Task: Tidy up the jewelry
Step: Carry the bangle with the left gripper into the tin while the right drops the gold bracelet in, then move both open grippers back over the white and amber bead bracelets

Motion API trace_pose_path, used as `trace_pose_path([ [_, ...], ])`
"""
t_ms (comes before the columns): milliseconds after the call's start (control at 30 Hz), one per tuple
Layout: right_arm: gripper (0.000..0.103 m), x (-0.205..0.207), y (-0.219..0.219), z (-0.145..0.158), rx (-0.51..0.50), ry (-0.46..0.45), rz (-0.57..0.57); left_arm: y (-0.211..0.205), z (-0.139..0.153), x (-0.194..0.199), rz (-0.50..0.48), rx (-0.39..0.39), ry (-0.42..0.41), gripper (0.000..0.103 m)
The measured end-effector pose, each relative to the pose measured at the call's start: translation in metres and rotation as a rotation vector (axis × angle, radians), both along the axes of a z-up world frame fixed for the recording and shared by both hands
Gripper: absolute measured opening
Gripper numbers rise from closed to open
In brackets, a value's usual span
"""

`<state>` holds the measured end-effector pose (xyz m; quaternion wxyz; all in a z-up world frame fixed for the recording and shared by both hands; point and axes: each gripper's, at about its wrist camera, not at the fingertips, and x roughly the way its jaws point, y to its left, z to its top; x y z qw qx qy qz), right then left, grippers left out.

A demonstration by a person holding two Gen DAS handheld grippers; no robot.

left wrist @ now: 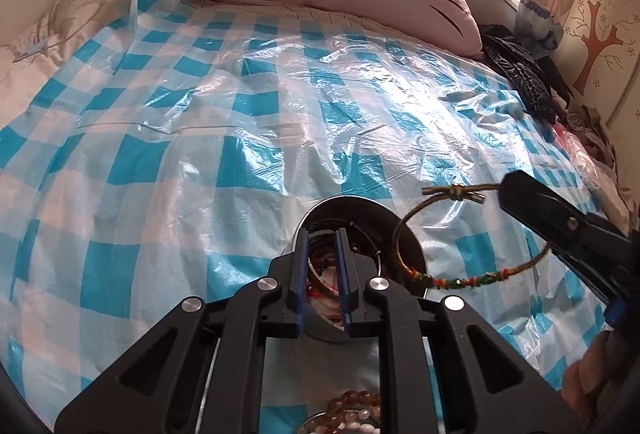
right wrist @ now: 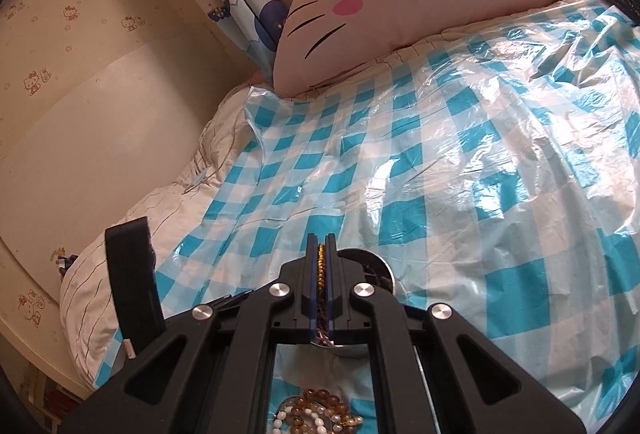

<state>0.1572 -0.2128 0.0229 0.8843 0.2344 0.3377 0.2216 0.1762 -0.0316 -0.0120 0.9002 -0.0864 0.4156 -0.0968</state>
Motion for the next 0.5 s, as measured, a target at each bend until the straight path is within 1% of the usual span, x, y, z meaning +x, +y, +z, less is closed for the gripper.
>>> trace_pose_path([
  [67, 0.004, 0.009, 0.005, -0.012, 0.107, 0.02, 0.038, 0.016, 0.0, -0.016, 0.042, -0.012, -0.011, 0.023],
  [100, 0.004, 0.014, 0.009, -0.018, 0.107, 0.043, 0.038, 0.024, -0.001, -0.025, 0.066, -0.022, -0.01, 0.03],
  [133, 0.005, 0.02, 0.017, -0.025, 0.025, 0.076, 0.017, 0.031, -0.003, -0.034, 0.09, -0.031, -0.008, 0.034],
  [167, 0.009, 0.024, 0.023, -0.032, -0.068, 0.104, -0.015, 0.037, -0.005, -0.043, 0.11, -0.038, -0.004, 0.035],
  [200, 0.015, 0.025, 0.025, -0.038, -0.108, 0.114, -0.038, 0.04, -0.008, -0.051, 0.122, -0.042, 0.002, 0.036],
  [233, 0.031, 0.021, 0.023, -0.041, -0.126, 0.115, -0.063, 0.043, -0.01, -0.059, 0.134, -0.041, 0.007, 0.037],
  [267, 0.035, 0.014, 0.02, -0.04, -0.136, 0.095, -0.089, 0.044, -0.012, -0.067, 0.146, -0.035, 0.007, 0.038],
  [333, 0.037, -0.004, 0.012, -0.035, -0.152, 0.057, -0.116, 0.044, -0.017, -0.081, 0.159, -0.038, 0.015, 0.045],
  [367, 0.037, -0.013, 0.008, -0.034, -0.151, 0.049, -0.119, 0.043, -0.019, -0.086, 0.153, -0.048, 0.025, 0.046],
  [467, 0.037, -0.035, -0.005, -0.036, -0.153, 0.071, -0.119, 0.035, -0.022, -0.097, 0.146, -0.033, 0.027, 0.048],
  [500, 0.037, -0.043, -0.009, -0.038, -0.152, 0.084, -0.12, 0.034, -0.021, -0.103, 0.15, -0.029, 0.021, 0.051],
])
